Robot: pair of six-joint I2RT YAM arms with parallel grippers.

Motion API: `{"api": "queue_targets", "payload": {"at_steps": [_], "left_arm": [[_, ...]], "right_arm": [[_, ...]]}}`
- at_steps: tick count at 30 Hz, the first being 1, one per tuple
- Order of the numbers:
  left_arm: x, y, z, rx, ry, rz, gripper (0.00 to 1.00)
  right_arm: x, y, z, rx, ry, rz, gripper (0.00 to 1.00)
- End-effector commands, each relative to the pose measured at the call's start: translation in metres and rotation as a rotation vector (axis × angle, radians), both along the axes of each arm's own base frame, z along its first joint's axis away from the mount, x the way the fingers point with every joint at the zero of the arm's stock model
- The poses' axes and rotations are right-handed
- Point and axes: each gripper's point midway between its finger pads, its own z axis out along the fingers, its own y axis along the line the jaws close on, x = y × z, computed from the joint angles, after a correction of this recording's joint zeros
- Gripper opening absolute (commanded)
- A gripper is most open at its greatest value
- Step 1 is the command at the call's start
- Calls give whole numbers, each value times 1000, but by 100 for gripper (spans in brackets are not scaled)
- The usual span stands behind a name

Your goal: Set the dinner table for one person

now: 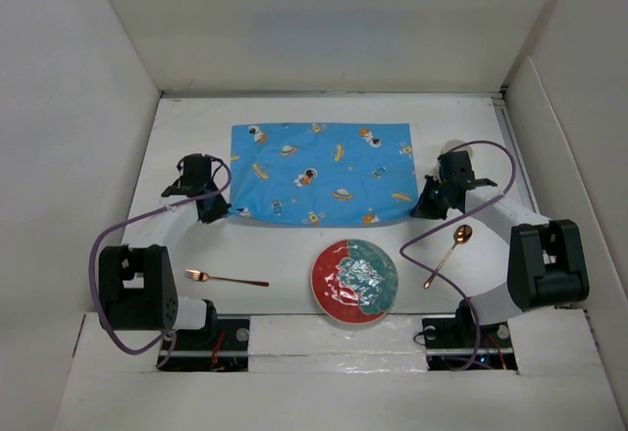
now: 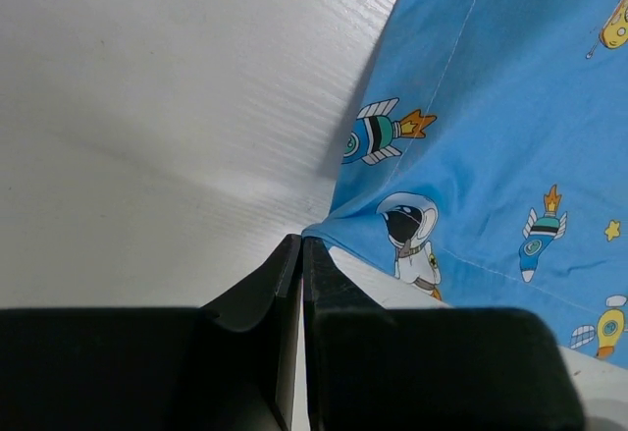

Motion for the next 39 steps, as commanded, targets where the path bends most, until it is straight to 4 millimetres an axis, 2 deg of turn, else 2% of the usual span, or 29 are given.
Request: {"api": "queue_targets", "payload": {"at_steps": [1,2,3,4,5,6,7,8,10,11,12,13,14,15,17,18,19,20,21,23,27,28,33,34,35,37,39], "left_arm": [[-7,0,13,10,-5,-14,5],[-7,0,17,8,-11,-18,24],[-7,0,17,8,-11,-18,24],[-7,0,21,8,-19,-18,32],[-4,0,28,6,-43,-19,39],[-1,0,43,7,-86,-21,44],[1,0,51,7,-101,-21,44],[8,0,68,10,-144,-24,44],[10,1,87,18,-184,-29,44],[14,2,98,25,-211,-27,44],[14,2,105,25,-231,-30,41],[16,1,110,25,-247,-38,39],[17,-1,113,14,-258,-48,36],[17,-3,117,7,-270,-57,26],[19,-17,122,-50,-295,-108,14],[20,-21,127,-68,-312,-123,2],[22,-25,131,-86,-328,-139,0],[23,-32,138,-117,-344,-168,0],[24,-35,143,-130,-360,-181,0],[27,-42,157,-156,-399,-212,0],[31,-45,172,-167,-429,-227,6],[30,-46,172,-169,-428,-228,7],[32,-47,181,-177,-450,-233,15],[33,-48,185,-181,-459,-235,15],[35,-49,192,-183,-475,-238,16],[36,-49,197,-184,-480,-239,17],[39,-48,204,-178,-491,-235,17]], "right_arm": [[3,-4,12,-5,-47,-18,0],[1,-5,11,-11,-44,-17,7],[1,-5,12,-11,-49,-17,7],[-1,-5,14,-13,-45,-9,18],[-3,-4,17,-8,-45,-2,36],[-3,-4,22,-8,-53,1,45],[-6,-5,33,-10,-76,5,49],[-6,-6,40,-13,-94,7,58],[-15,-5,56,-3,-129,14,62],[-24,-2,54,17,-119,26,64],[-30,1,54,34,-119,37,57],[-38,5,53,61,-112,48,37],[-48,15,55,109,-107,81,0],[-63,18,42,132,-62,92,0],[-82,36,33,184,-21,149,2],[-89,40,28,193,-7,161,12],[-98,44,17,207,16,174,27],[-106,52,15,233,35,209,50],[-110,53,9,241,63,211,57],[-123,64,3,282,92,278,64],[-136,74,-9,311,144,328,61],[-134,77,-12,326,140,328,60],[-148,90,-31,382,207,351,46],[-145,95,-33,396,196,348,44],[-144,96,-35,402,200,338,37],[-143,102,-37,415,185,343,32],[-145,105,-40,416,193,346,13]]}}
